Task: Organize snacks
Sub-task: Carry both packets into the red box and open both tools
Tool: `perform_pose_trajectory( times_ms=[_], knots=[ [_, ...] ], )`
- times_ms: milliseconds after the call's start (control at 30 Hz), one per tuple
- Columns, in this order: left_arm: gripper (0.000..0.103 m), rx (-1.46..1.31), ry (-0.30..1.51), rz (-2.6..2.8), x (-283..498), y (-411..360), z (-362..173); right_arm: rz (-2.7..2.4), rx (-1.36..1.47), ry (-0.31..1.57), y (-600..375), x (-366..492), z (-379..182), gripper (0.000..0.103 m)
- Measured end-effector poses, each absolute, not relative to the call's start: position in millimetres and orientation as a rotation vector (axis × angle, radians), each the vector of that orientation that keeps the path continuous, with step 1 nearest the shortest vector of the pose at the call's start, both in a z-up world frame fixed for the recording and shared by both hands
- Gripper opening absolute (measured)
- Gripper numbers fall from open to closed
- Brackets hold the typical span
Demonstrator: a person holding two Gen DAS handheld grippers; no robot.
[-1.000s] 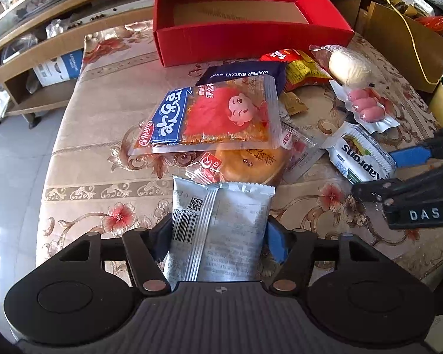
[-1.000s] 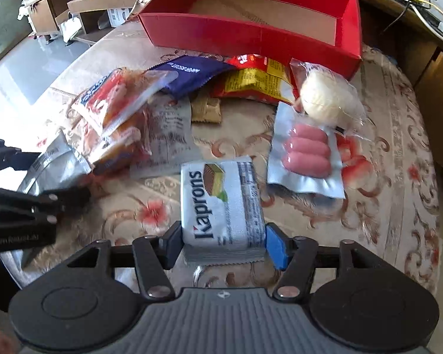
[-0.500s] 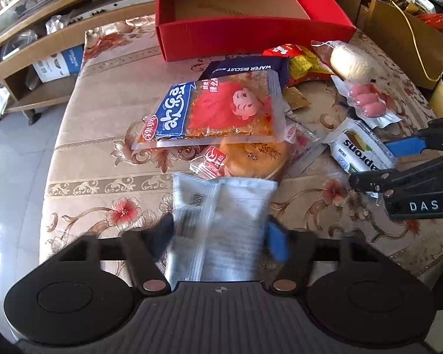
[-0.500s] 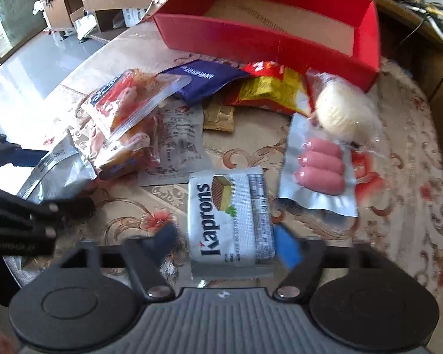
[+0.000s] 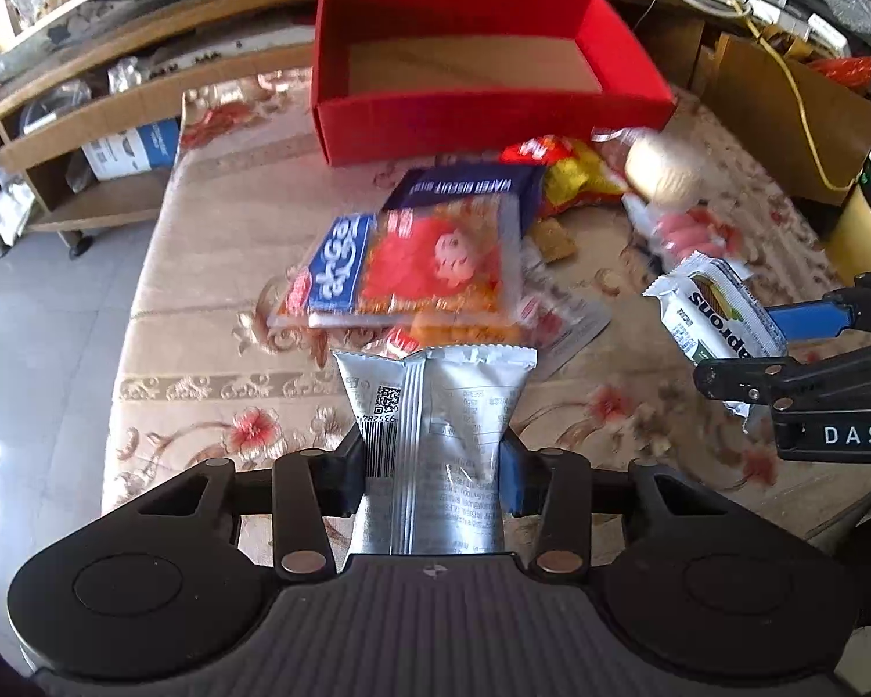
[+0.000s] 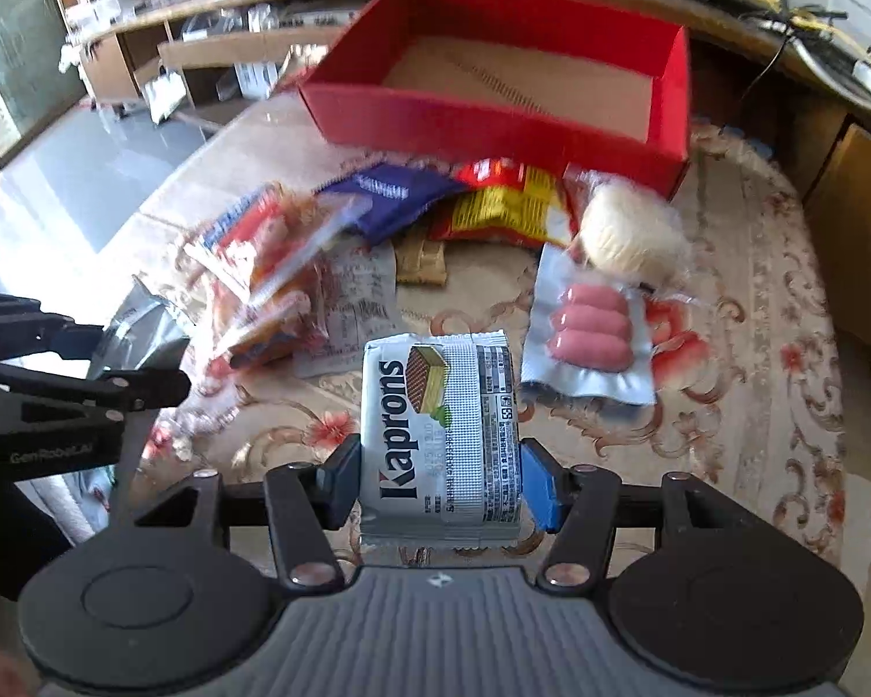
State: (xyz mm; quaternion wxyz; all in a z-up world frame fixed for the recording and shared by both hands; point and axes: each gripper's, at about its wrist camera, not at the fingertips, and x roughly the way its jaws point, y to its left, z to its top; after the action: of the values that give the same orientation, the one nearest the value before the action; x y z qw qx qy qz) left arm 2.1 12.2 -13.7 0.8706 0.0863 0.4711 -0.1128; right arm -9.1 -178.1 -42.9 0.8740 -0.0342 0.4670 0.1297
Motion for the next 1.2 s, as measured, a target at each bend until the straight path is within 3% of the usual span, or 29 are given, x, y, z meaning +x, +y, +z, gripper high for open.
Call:
perform_pose_trajectory(
  times_ms=[400,867,1200],
  knots=[
    [0.050,0.152,0.868,-0.274,52,-17,18,0.238,0.020,0.879,-184,17,-9,0.053],
    [0.050,0.034,0.757,-0.235,163,-34,46,0.157,0.074,0.776,-203,128,18,0.053],
    [0.051,0.051,0.711,-0.171,238,-52,34,0.108,0.074,0.766,-223,209,4,0.053]
  ],
)
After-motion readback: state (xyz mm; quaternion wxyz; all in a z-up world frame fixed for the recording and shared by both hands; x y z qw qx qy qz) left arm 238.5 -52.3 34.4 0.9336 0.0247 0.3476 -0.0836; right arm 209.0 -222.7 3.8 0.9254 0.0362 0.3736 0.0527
